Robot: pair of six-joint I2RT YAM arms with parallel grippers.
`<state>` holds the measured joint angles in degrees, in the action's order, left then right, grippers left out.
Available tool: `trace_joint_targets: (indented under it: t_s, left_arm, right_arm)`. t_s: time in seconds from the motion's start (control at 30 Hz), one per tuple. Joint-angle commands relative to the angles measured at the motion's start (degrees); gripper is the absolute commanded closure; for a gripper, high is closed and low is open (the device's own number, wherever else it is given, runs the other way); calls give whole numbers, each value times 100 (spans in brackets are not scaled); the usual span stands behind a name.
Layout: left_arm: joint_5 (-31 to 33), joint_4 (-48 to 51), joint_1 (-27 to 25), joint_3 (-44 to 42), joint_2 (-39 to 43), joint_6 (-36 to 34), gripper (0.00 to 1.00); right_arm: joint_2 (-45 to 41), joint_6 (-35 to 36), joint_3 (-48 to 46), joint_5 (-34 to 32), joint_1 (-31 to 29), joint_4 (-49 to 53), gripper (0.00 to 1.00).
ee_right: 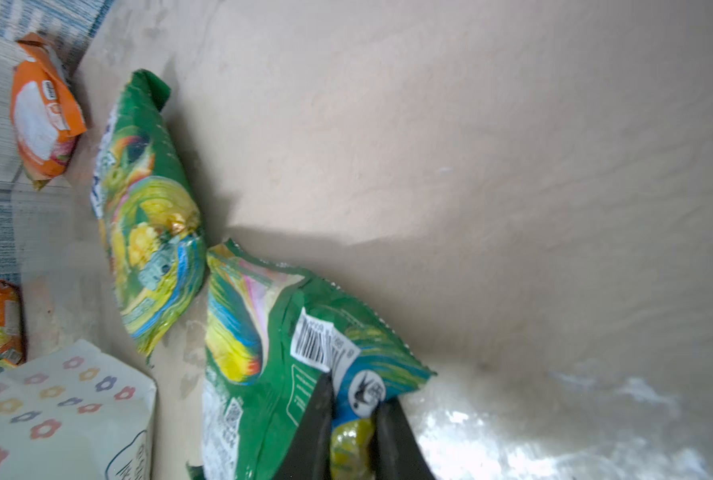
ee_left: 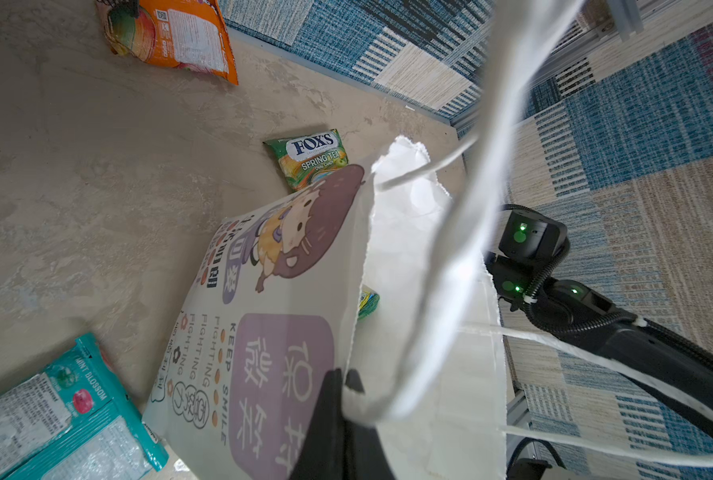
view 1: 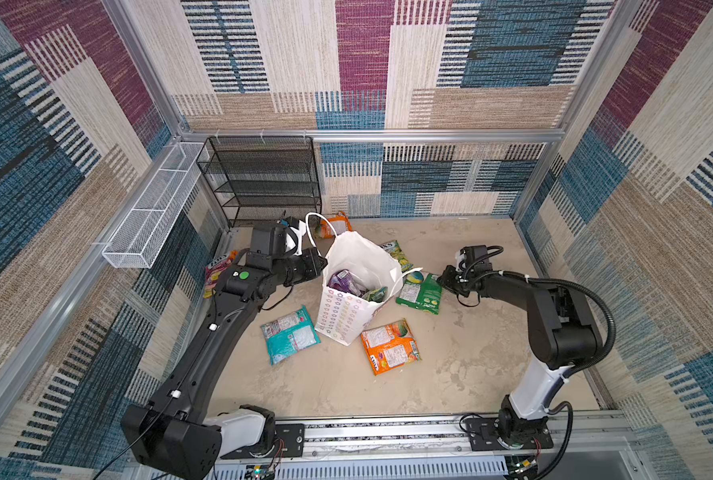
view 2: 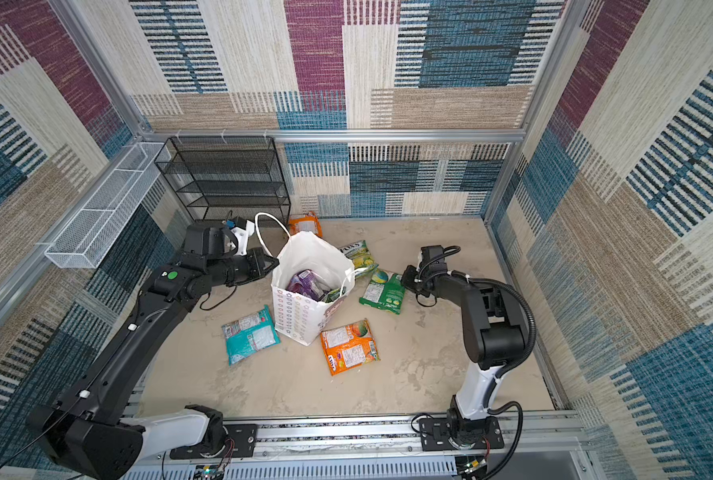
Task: Place the snacks into the paper bag
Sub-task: 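Close the right gripper on the green spring tea packet's edge and lift, then carry the green spring tea packet with the right gripper over the bag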
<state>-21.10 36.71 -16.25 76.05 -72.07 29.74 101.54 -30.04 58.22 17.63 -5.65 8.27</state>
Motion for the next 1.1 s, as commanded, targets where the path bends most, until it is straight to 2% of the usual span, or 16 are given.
trace_joint_targets:
  t_s: [0.0, 0.23, 0.63, 0.83, 1.07]
  left_arm:
    - [1, -226, -1, 21, 42, -60, 100]
    - [12, -231, -1, 24, 61, -64, 100]
    - [-62, -252, 1, 24, 104, -30, 100]
    - [-87, -251, -1, 27, 93, -21, 100]
    - [-89, -252, -1, 24, 87, -16, 100]
  right_arm:
    - [-376, -185, -37, 203, 3, -54, 89]
    - [-1437, -315, -161, 62, 2, 145, 95]
    - [-3218, -599, -71, 29, -6, 571, 95]
    - [-3567, -622, 571, 5, -137, 934, 96]
    - [-3488, -617, 1721, -281, -639, 1248, 97]
